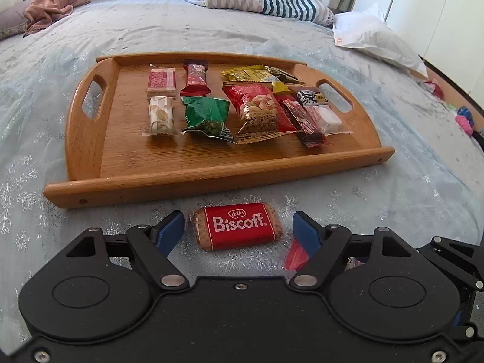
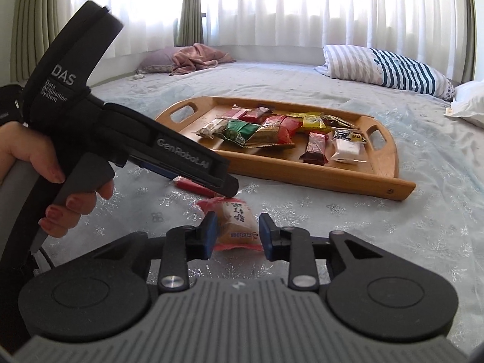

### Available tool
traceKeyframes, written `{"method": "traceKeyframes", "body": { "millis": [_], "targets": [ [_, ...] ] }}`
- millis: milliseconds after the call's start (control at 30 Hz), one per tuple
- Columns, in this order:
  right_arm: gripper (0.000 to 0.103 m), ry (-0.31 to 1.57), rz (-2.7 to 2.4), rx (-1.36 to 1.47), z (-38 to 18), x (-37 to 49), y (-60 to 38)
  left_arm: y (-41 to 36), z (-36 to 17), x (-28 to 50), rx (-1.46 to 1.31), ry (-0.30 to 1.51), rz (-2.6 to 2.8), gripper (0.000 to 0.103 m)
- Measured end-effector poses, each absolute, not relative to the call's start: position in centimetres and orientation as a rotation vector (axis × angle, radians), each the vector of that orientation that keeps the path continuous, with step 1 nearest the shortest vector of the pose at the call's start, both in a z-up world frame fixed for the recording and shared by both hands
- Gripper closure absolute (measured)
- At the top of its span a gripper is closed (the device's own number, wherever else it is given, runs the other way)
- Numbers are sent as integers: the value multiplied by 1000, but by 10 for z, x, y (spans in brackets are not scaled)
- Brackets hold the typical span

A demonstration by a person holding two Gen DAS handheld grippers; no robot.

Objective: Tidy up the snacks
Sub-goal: 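Carry both packets over the tray, lowering them onto it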

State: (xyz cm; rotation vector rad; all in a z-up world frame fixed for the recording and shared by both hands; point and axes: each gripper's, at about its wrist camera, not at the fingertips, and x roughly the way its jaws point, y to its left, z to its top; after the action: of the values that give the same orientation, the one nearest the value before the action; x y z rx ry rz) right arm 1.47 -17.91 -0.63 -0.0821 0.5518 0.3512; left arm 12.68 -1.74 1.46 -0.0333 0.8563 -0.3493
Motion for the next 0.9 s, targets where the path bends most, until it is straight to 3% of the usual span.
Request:
{"method": "traceKeyframes", "body": {
  "millis": [67,200,233,267,500,633,900],
  "targets": [
    [47,552,365,-87,-8,19,-175,-21,14,127,-18,857,-331,35],
    [42,573,380,-105,-16,30,-168,-22,14,127,-8,856,-327,35],
    [56,583,382,-97,-17,32,-167,-22,14,126,-8,854,-328,35],
    [64,584,375,-89,-18,32,-167,-21,15,127,-14,855,-331,34],
    [67,571,343,-140,-11,16,-175,-17,15,130,-60,865,-362,18],
    [67,563,270,-135,-8,7,-192,-23,12,128,-30,850,-353,18],
    [67,551,131,-83,-3,13,-225,-39,9,110,89,769,-280,38]
  ]
}}
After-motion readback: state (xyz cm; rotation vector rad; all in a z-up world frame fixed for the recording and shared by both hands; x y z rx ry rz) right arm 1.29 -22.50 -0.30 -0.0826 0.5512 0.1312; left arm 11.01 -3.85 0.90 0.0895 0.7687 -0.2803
